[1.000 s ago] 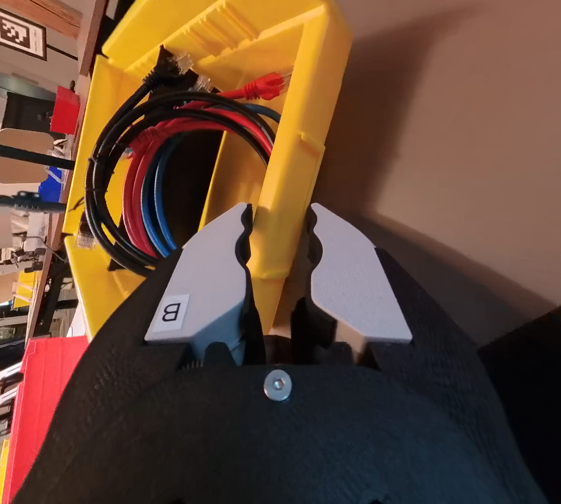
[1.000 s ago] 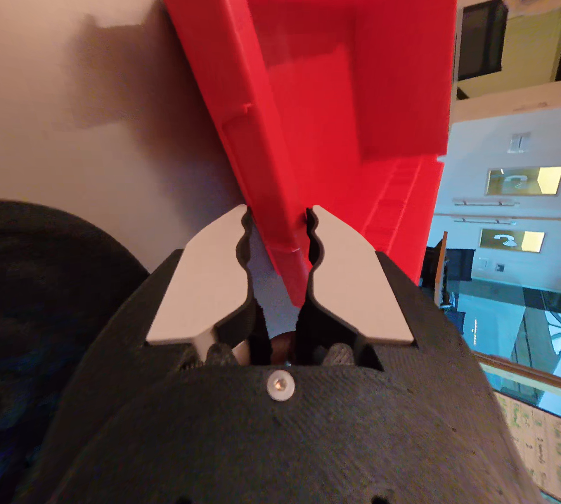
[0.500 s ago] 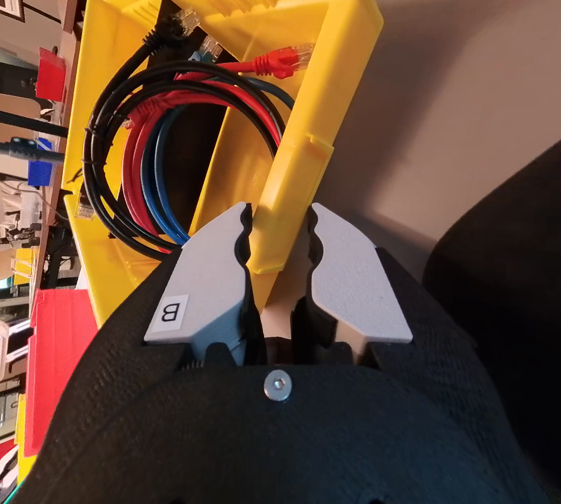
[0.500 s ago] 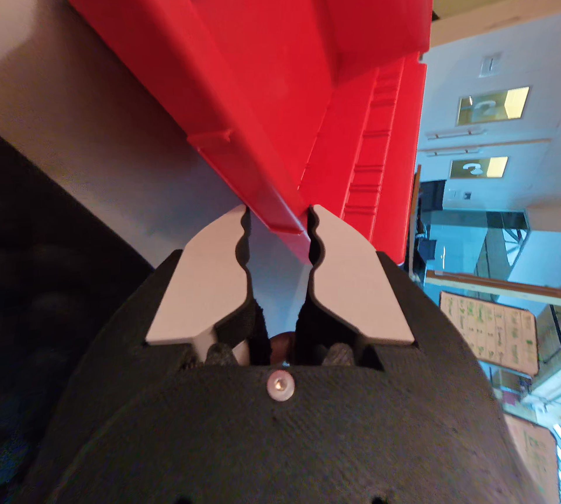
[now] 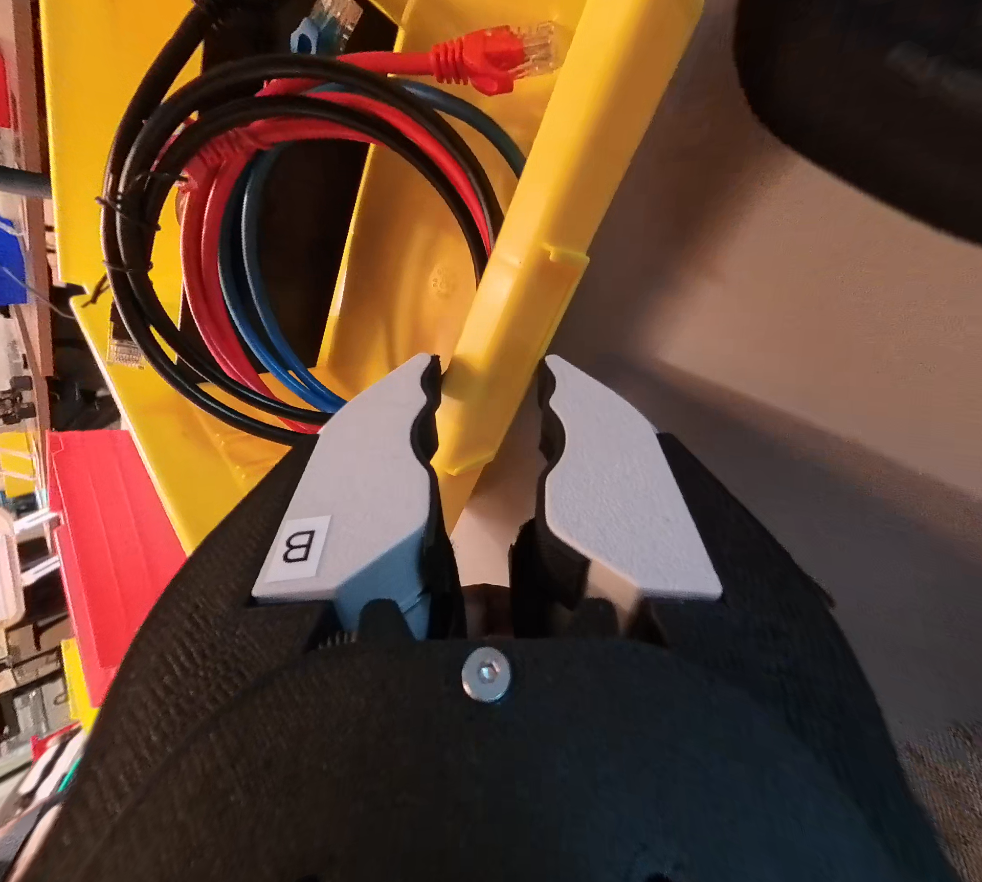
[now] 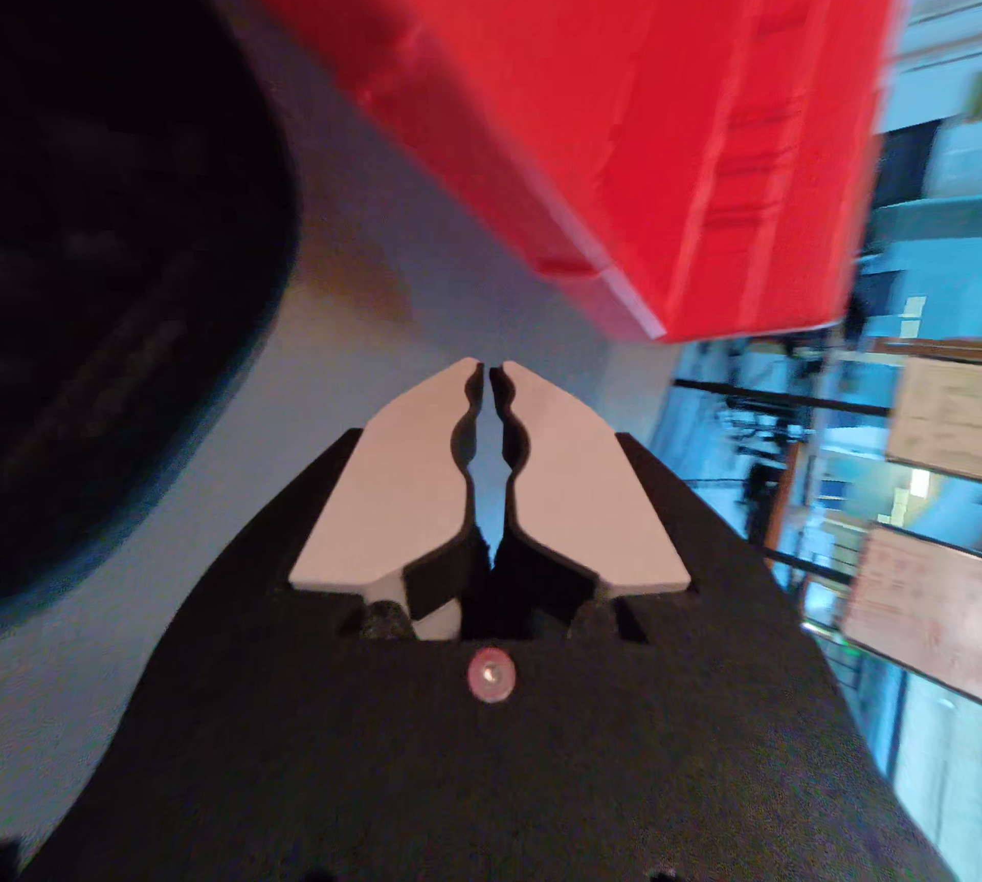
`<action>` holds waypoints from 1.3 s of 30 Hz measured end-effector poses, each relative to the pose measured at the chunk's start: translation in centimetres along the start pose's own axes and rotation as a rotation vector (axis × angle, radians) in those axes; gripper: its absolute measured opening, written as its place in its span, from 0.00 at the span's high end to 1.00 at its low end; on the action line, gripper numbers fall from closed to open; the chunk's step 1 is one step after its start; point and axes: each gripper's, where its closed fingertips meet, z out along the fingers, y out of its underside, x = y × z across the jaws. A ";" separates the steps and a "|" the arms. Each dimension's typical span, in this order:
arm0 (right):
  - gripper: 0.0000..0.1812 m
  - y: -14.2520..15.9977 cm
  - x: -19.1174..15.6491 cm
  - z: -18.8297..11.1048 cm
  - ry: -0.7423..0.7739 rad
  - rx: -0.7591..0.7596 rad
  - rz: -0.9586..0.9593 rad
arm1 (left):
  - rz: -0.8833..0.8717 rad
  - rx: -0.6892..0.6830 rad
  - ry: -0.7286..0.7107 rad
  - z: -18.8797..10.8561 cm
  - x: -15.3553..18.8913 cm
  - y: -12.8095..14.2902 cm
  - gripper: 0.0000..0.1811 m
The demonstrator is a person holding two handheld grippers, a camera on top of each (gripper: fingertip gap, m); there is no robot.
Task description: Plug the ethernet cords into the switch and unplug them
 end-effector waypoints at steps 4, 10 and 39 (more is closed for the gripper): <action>0.87 2.1 0.1 0.0 0.047 -0.013 -0.106 | 0.007 -0.004 0.021 -1.5 0.7 2.1 0.81; 0.68 -2.5 3.3 -1.9 0.163 0.292 -0.364 | -0.001 0.012 0.007 -2.4 1.1 2.9 0.81; 0.81 2.1 0.7 -0.9 -0.138 0.054 -0.289 | -0.076 0.038 0.036 -4.3 2.2 4.5 0.79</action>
